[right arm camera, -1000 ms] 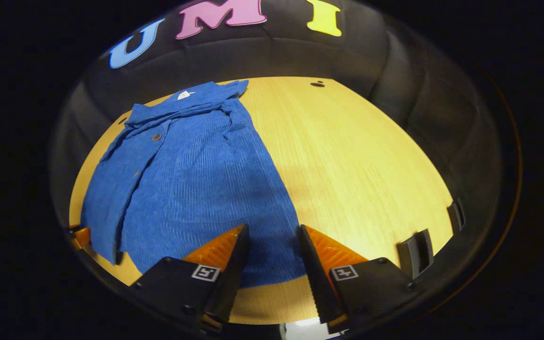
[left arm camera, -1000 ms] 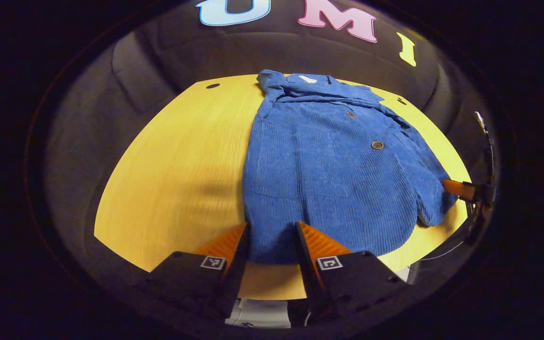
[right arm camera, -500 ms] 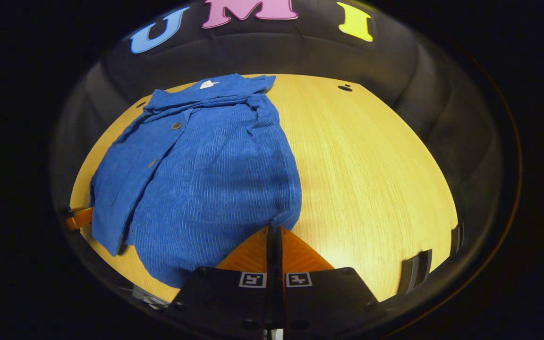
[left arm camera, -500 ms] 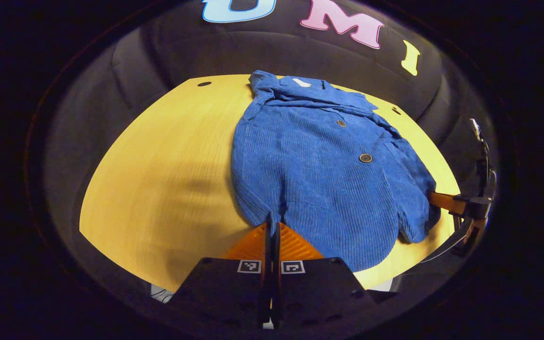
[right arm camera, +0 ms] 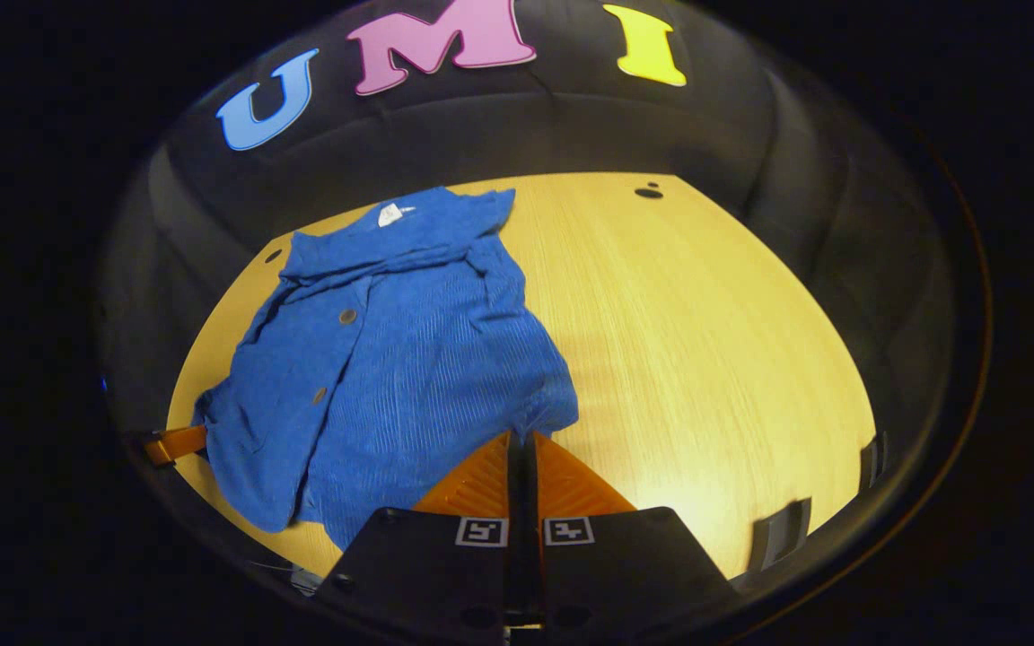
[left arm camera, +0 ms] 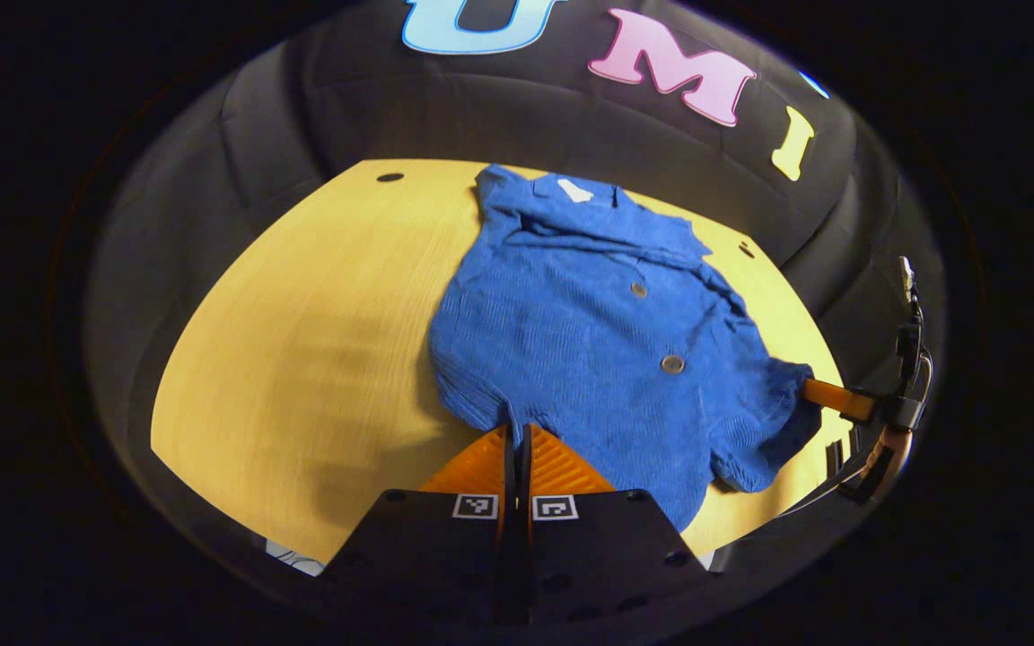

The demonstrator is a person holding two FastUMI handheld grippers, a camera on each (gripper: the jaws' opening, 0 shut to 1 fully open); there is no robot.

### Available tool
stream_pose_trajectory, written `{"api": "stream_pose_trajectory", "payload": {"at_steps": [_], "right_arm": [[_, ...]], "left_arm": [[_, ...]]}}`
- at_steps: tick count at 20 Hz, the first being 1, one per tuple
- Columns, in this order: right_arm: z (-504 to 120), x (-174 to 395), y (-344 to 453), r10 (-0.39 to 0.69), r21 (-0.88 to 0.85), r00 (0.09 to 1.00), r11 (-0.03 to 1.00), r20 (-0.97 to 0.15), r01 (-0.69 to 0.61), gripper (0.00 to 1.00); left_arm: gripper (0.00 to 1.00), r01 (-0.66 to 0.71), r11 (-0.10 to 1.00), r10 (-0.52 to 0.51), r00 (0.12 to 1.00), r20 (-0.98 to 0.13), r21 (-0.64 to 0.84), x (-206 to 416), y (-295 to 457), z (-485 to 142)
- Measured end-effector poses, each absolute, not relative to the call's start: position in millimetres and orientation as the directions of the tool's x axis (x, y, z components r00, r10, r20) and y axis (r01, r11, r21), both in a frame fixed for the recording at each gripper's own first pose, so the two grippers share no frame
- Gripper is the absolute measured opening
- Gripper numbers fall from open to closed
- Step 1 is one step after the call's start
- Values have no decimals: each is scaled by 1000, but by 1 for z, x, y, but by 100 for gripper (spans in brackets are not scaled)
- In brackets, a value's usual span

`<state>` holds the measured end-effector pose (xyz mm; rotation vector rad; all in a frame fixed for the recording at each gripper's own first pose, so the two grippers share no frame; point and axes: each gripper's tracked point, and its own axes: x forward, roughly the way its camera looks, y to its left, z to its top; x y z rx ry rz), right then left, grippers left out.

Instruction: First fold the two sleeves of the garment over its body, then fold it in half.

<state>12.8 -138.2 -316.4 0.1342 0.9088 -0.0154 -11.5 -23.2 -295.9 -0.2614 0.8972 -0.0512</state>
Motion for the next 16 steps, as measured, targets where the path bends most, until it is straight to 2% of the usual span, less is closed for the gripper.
{"api": "stream_pose_trajectory", "payload": {"at_steps": [6,11,16], "right_arm": [[-259,109,-111,116,193,733,981,-670,22,1],[-227,186,-98,156,200,804,979,-574,-47,0],[-223,256,-101,160,218,842,975,-515,-52,0]], "left_arm": [[0,-43,953,-177,726,-665,-300,78,-26,-235],[0,-44,967,-123,779,-615,-249,155,-9,-217],[0,-65,976,-63,826,-560,-207,225,9,-206]]}}
